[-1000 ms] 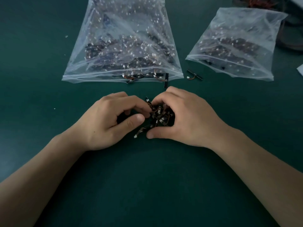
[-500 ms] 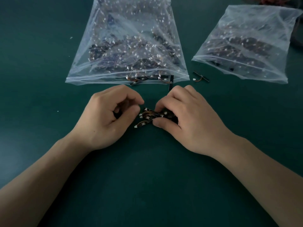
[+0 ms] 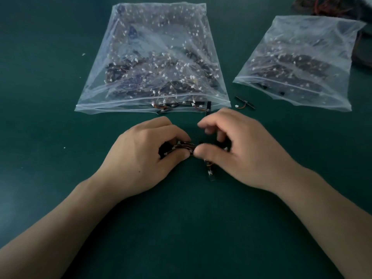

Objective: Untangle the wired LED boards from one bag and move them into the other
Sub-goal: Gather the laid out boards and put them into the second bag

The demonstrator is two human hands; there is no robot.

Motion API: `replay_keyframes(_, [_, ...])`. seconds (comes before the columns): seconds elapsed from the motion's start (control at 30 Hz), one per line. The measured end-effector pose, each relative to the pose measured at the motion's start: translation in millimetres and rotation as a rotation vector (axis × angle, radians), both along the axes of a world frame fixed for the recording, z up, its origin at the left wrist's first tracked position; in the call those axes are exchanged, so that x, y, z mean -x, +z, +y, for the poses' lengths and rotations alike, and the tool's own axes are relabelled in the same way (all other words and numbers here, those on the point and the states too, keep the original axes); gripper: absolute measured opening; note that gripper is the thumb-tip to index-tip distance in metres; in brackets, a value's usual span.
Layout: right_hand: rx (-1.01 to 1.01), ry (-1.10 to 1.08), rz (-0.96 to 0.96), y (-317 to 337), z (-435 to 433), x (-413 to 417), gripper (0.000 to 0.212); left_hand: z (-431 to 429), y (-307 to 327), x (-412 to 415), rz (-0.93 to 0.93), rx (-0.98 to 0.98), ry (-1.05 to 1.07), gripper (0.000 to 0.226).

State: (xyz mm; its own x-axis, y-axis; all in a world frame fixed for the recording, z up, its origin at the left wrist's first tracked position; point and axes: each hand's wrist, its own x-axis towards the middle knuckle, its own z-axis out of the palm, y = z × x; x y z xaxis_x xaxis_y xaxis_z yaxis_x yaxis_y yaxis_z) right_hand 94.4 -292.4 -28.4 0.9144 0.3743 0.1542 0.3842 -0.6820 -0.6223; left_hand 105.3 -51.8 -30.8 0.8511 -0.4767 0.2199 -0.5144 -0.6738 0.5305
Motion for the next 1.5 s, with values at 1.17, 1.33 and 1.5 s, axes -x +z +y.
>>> replay_keyframes(1.17, [0.294,0.073,-0.031,3.6,-4.9,1.7,0.068,-2.3,2.4,18.1,-0.066,-0.053,0.026,0.020])
replay_keyframes(1.33, [0.282,0.034,-0.050,3.3,-4.0,5.2,0.054,-1.7,0.1,15.9,-0.068,-0.033,-0.019,0.019])
replay_keyframes(1.5, [0.352,0.119,-0.024,7.1,0.5,3.6,0.075,-1.1,-3.5,15.6,-0.071,0.000,-0.043,0.023])
